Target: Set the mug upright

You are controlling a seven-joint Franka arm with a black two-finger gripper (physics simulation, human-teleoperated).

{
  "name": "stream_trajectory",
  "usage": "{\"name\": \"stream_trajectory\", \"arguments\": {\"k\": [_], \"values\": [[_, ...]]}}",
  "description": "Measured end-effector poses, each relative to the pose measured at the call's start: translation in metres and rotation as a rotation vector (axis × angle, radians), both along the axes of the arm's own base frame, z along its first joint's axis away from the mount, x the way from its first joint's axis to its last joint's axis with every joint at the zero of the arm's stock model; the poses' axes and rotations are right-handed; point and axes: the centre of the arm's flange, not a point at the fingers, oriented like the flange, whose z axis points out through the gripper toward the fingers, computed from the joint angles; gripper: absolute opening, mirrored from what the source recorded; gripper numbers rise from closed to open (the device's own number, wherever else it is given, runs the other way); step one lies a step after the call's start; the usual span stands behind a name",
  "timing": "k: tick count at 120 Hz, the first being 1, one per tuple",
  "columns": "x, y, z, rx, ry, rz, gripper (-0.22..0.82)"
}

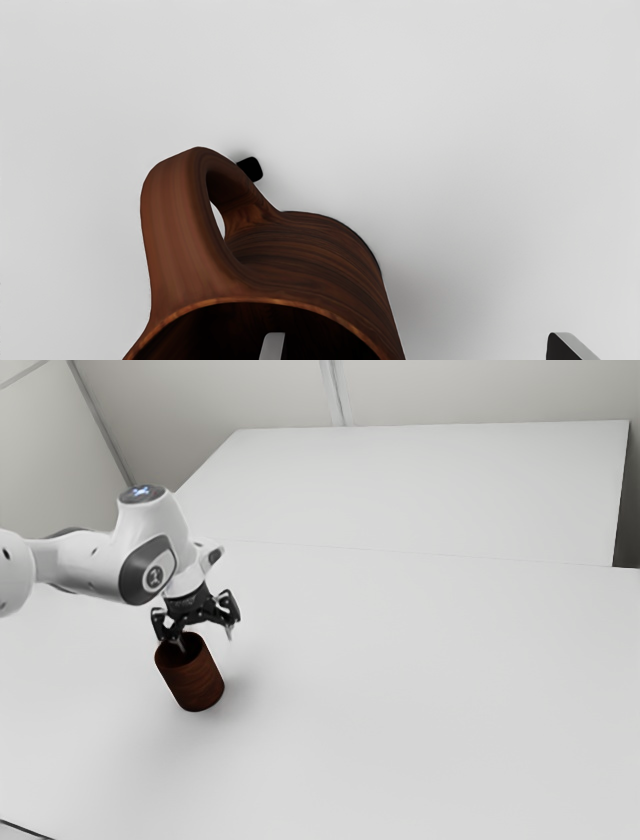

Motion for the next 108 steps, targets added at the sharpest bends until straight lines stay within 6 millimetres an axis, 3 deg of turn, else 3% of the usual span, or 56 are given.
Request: {"name": "stream_trajectory", "arguments": {"k": [29,61,86,108], "values": [[-0.001,0.007,0.011,-0.04,0.021,0.046,0.59],[0.009,0.0,0.057,-0.049,0.005,0.012,0.6],[0.04,-0.005,0.158,0.006,-0.08,-0.145,0.6],[0.044,-0.008,0.235,0.04,-0.1,-0.296,0.6]]}}
